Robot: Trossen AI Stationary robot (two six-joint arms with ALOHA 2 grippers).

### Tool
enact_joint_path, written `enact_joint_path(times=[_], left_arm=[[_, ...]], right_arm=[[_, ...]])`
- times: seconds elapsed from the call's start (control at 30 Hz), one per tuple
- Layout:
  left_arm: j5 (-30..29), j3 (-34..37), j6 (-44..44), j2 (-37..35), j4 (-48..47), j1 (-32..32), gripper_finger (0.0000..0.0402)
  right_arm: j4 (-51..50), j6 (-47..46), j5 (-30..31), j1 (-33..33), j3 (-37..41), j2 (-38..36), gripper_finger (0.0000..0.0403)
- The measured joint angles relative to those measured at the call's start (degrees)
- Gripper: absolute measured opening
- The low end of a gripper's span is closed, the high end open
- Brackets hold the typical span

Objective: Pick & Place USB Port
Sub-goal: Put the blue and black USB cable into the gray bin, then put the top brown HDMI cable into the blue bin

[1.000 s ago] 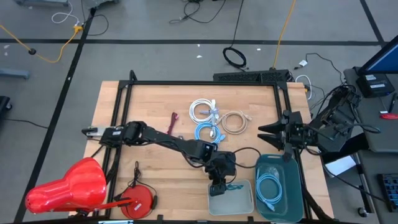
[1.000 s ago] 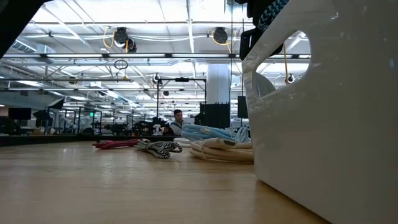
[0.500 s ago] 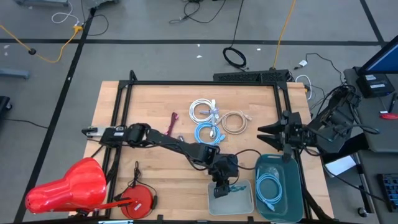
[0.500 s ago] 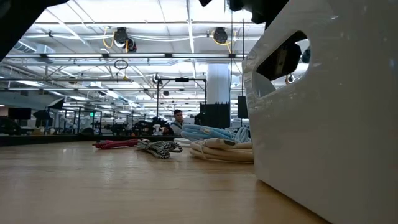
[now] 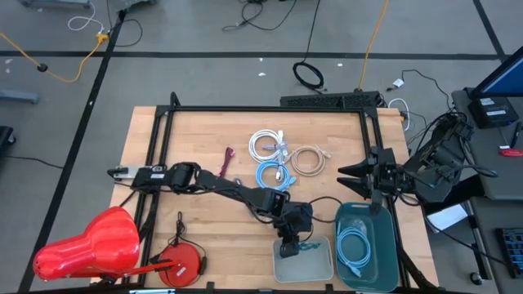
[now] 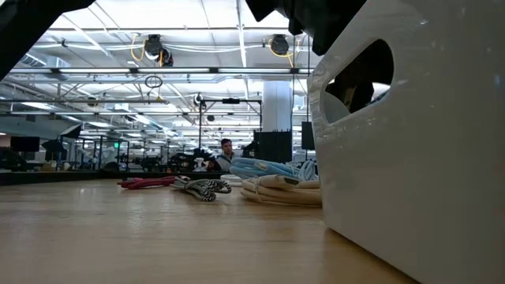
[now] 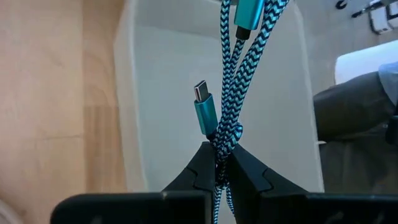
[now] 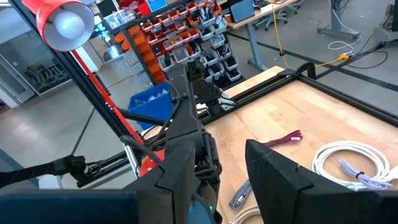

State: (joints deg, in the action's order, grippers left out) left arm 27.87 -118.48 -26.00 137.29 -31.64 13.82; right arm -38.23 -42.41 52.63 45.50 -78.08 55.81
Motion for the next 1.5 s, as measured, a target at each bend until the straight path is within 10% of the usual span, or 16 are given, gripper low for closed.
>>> enact_joint_path(times=[1.07,1.5], left_arm=[[-2.4,0.0,-0.2,-0.5,-4.3,-0.5,0.0100],[-16.7,0.0,1.4,-18.9,-8.3,-1.5,0.0101]], right_arm=[[0.2,0.0,-0.1,0.0,0.0,0.0,0.0134],[0.3,0.0,-0.1,0.0,0.0,0.2,0.0134]])
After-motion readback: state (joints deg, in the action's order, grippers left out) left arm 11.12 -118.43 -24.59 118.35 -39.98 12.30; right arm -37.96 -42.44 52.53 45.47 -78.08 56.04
